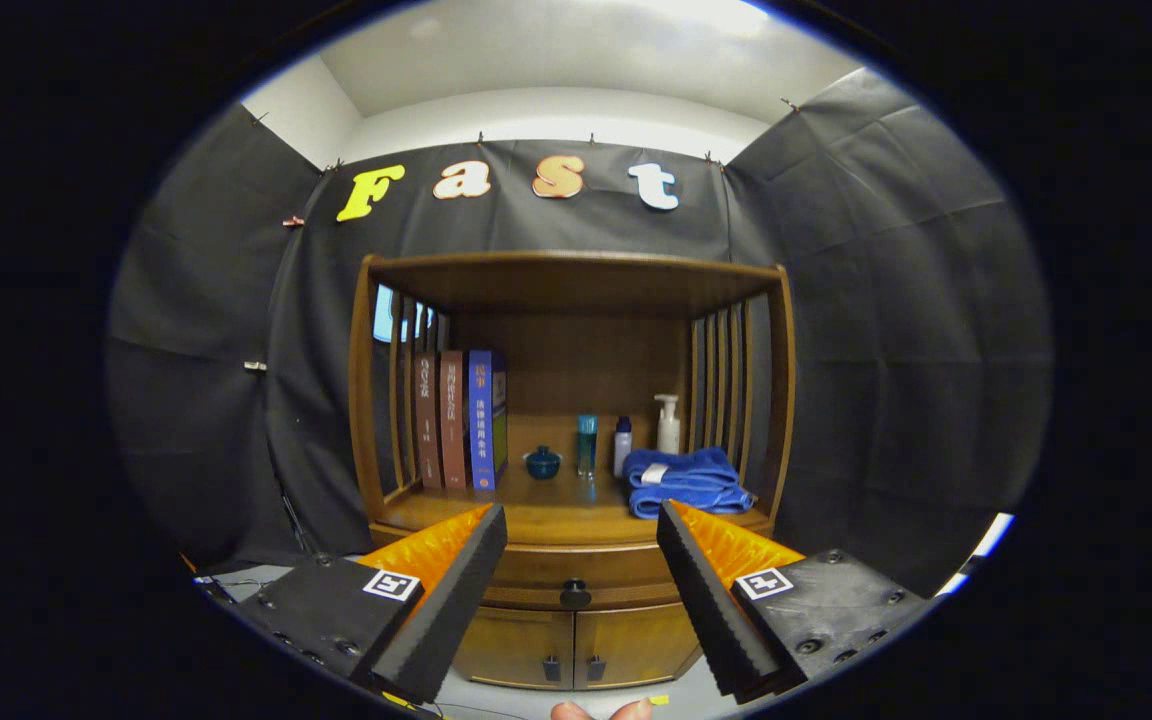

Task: Pull open the drawer, take out the items inside it, and place them on the countertop above the cabinet.

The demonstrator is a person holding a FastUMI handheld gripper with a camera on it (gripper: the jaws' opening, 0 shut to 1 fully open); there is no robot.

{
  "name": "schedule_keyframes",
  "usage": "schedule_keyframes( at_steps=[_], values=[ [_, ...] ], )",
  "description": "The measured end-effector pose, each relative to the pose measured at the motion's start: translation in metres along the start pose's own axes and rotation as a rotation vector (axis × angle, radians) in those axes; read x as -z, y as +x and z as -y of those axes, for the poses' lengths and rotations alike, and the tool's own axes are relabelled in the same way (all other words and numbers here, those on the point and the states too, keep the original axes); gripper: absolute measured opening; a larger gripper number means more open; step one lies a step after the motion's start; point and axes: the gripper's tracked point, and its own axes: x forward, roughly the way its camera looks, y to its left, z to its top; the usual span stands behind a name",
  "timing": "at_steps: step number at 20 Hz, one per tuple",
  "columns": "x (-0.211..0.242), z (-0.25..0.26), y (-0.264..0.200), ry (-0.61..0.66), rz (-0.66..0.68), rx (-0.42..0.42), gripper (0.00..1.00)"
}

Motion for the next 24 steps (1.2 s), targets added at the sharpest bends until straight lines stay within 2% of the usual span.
schedule_keyframes(
  at_steps=[11, 14, 19, 24],
  values=[
    [0.165, 0.009, 0.09, 0.078, -0.165, -0.06, 0.99],
    [0.195, 0.001, 0.116, 0.081, -0.202, -0.081, 0.99],
    [0.219, -0.002, 0.148, 0.052, -0.228, -0.076, 0.99],
    [0.226, -0.009, 0.156, 0.036, -0.24, -0.097, 0.53]
  ],
)
